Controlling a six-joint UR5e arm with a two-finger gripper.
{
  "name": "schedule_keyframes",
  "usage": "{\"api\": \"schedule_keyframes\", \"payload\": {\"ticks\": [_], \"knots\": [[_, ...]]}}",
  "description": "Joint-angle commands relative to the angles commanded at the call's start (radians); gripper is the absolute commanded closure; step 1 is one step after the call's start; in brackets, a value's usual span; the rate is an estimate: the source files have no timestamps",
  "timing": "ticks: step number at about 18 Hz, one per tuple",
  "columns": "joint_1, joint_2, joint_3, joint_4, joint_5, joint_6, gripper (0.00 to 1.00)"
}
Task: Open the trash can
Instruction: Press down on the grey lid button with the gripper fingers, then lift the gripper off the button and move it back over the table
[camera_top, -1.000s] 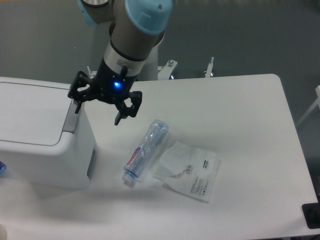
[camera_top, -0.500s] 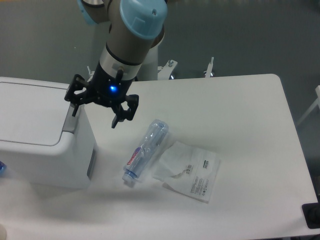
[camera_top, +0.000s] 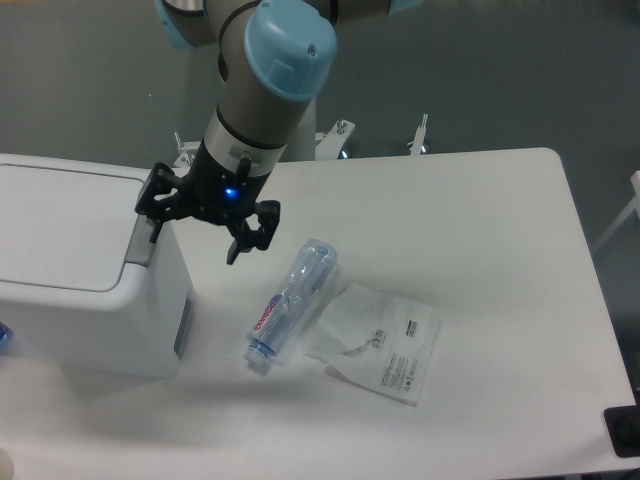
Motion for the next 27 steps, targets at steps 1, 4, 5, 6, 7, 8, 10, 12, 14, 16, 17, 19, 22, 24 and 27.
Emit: {"api": "schedule_keyframes", "payload": {"ticks": [1, 4, 5, 6, 7, 8, 10, 12, 14, 16, 17, 19, 22, 24, 27], "knots": [[0.000, -0.003, 0.000, 0.000, 0.000, 0.000, 0.00], [0.000, -0.008, 0.000, 0.002, 0.000, 0.000, 0.00], [0.000, -0.009, 0.000, 0.000, 0.000, 0.000, 0.00], [0.000, -0.009, 0.000, 0.000, 0.000, 0.000, 0.00], [0.000, -0.008, 0.000, 0.002, 0.000, 0.000, 0.00], [0.000, -0.008, 0.002, 0.000, 0.002, 0.000, 0.00], [-0.002, -0.008, 0.008, 0.000, 0.000, 0.000, 0.00], [0.000, -0.008, 0.005, 0.000, 0.002, 0.000, 0.00], [0.000, -0.008, 0.003, 0.002, 0.002, 0.000, 0.00], [0.000, -0.009, 0.002, 0.000, 0.014, -0.002, 0.00], [-0.002, -0.009, 0.000, 0.000, 0.014, -0.002, 0.00], [-0.002, -0.014, -0.002, 0.002, 0.017, -0.002, 0.00], [0.000, -0.014, 0.005, 0.000, 0.020, 0.000, 0.00], [0.000, -0.014, 0.018, -0.002, 0.021, -0.002, 0.00], [0.015, -0.014, 0.052, 0.000, 0.021, 0.000, 0.00]]}}
